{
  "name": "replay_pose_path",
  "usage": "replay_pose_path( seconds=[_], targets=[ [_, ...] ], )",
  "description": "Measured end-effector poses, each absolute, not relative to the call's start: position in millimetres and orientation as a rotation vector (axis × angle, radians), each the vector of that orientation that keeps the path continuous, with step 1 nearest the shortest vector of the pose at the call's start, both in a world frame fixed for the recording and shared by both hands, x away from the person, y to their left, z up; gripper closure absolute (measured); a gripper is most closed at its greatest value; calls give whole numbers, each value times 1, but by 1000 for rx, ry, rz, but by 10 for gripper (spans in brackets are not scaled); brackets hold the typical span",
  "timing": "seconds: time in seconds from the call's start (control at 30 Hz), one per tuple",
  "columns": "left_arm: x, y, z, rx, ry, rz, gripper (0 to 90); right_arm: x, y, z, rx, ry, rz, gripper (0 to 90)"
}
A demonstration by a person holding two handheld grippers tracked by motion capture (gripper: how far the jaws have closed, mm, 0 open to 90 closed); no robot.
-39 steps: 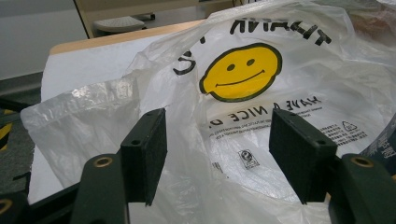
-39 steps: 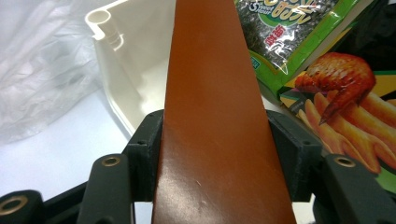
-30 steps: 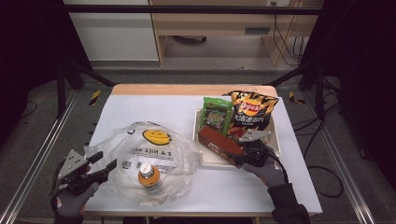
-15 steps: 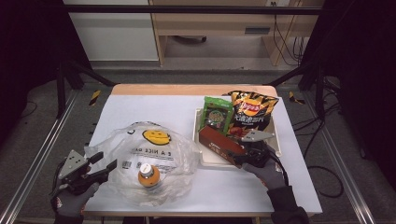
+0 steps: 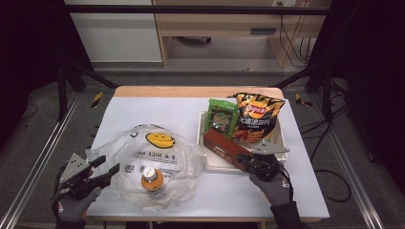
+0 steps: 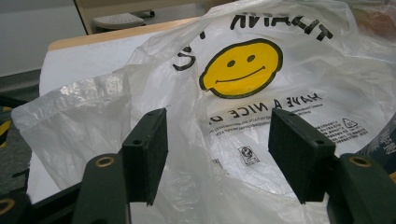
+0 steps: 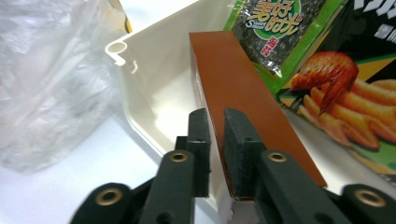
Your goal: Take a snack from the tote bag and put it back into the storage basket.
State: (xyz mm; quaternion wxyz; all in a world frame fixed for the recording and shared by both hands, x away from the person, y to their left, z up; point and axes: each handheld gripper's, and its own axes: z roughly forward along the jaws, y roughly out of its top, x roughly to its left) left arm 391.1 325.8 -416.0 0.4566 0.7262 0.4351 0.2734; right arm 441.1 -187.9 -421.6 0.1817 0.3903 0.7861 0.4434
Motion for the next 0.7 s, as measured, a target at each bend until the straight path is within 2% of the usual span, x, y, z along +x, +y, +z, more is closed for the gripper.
replay_pose_path(
  seconds=[0.2, 0.47, 0.7],
  targets=[
    [391, 325, -416, 1791, 1073, 674, 374, 436, -193, -421, 1118, 2211, 1261, 832],
    [391, 326, -417, 1791, 1074, 672, 374, 434, -192, -427, 1128, 2265, 1240, 896],
    [391, 325, -417, 1791, 1074, 670, 375, 435, -197, -430, 1170, 2232, 1212, 900]
  ],
)
